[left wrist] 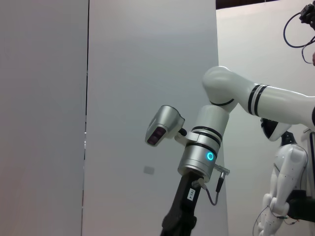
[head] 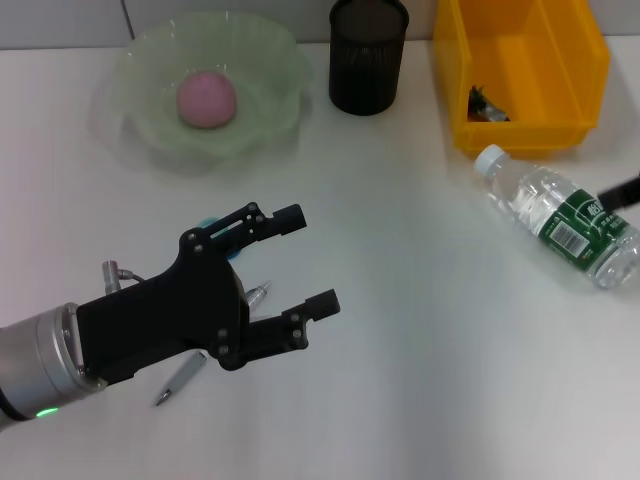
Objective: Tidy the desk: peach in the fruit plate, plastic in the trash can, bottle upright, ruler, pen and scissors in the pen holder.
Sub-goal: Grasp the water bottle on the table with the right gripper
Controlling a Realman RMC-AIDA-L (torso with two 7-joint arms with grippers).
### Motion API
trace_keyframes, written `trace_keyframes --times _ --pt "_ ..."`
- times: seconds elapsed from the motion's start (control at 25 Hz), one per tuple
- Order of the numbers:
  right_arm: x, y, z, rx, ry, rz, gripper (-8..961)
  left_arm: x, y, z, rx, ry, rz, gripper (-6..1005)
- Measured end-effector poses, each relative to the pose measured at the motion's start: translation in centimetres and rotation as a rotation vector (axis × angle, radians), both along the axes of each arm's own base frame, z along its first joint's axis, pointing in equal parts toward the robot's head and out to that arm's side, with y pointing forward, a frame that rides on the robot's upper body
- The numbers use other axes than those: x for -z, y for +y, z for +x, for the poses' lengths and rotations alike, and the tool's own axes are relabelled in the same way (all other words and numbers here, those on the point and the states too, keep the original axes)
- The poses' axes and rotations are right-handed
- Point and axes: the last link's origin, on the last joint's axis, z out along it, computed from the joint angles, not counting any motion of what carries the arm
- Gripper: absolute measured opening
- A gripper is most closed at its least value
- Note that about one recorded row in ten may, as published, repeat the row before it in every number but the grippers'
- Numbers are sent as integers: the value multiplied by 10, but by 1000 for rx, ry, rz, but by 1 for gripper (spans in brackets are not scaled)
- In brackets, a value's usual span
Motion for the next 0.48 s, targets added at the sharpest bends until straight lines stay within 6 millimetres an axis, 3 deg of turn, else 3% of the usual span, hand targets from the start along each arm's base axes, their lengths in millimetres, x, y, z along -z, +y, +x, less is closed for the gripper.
trace_keyframes --times 0.16,0.48 --pt "6 0 3 47 -20 -68 806 1 -1 0 -2 -2 -5 698" --pt "3 3 1 16 -54 -27 819 1 -2 0 -3 -6 -8 696"
